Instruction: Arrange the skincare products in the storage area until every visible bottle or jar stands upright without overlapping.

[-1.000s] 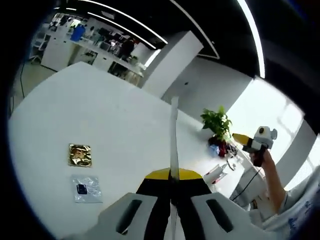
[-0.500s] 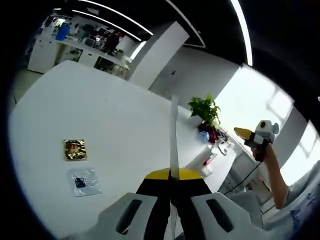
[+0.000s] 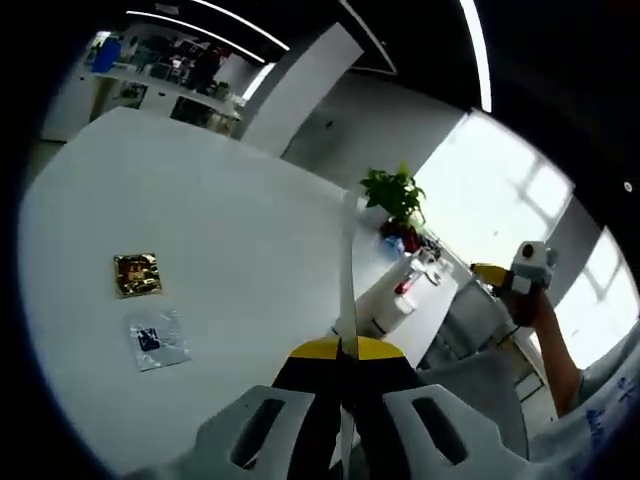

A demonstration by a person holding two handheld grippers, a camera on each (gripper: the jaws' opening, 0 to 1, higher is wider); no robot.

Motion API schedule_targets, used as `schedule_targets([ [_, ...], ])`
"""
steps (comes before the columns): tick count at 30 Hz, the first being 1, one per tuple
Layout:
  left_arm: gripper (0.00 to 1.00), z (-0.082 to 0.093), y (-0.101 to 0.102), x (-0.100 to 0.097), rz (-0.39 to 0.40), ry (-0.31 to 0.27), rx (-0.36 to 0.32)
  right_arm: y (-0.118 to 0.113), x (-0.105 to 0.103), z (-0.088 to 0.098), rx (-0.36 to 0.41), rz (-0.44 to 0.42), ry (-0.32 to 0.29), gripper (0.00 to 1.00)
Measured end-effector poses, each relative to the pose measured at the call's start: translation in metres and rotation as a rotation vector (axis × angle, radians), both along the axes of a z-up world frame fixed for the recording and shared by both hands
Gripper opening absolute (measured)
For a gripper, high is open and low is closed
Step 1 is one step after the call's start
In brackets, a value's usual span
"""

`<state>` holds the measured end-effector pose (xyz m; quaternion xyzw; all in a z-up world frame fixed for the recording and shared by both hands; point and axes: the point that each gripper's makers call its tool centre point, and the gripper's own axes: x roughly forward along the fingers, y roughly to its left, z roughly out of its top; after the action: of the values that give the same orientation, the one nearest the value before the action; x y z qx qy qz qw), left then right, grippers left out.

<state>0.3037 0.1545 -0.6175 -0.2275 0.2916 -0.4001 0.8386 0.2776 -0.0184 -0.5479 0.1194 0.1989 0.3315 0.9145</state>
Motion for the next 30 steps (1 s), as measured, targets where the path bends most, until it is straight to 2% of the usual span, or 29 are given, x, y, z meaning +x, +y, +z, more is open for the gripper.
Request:
schedule_targets([
  [3, 0.00, 0.000, -0.003, -0.002, -0.007, 0.004, -0.012, 0.002, -0.005, -0.024, -0.017, -0.011, 0.067, 0.02],
  [12, 0.00, -0.003, -0.005, -0.011, -0.002, 0.030, -0.062, 0.025, -0.010, -0.063, 0.002, 0.004, 0.185, 0.09],
  [17, 0.00, 0.004, -0.002, -0.018, 0.010, 0.040, -0.107, 0.055, -0.016, -0.078, -0.004, 0.092, 0.226, 0.13],
  [20, 0.00, 0.006, 0.000, -0.020, 0.013, 0.041, -0.113, 0.076, -0.019, -0.087, 0.021, 0.138, 0.249, 0.14],
  [23, 0.00, 0.011, -0.002, -0.021, 0.018, 0.048, -0.151, 0.091, -0.022, -0.095, 0.029, 0.172, 0.273, 0.17],
  [28, 0.00, 0.022, -0.007, -0.021, 0.008, 0.070, -0.229, 0.112, -0.031, -0.101, 0.047, 0.227, 0.293, 0.25],
  [30, 0.00, 0.025, -0.008, -0.021, 0.004, 0.072, -0.240, 0.121, -0.036, -0.098, 0.094, 0.259, 0.311, 0.26],
])
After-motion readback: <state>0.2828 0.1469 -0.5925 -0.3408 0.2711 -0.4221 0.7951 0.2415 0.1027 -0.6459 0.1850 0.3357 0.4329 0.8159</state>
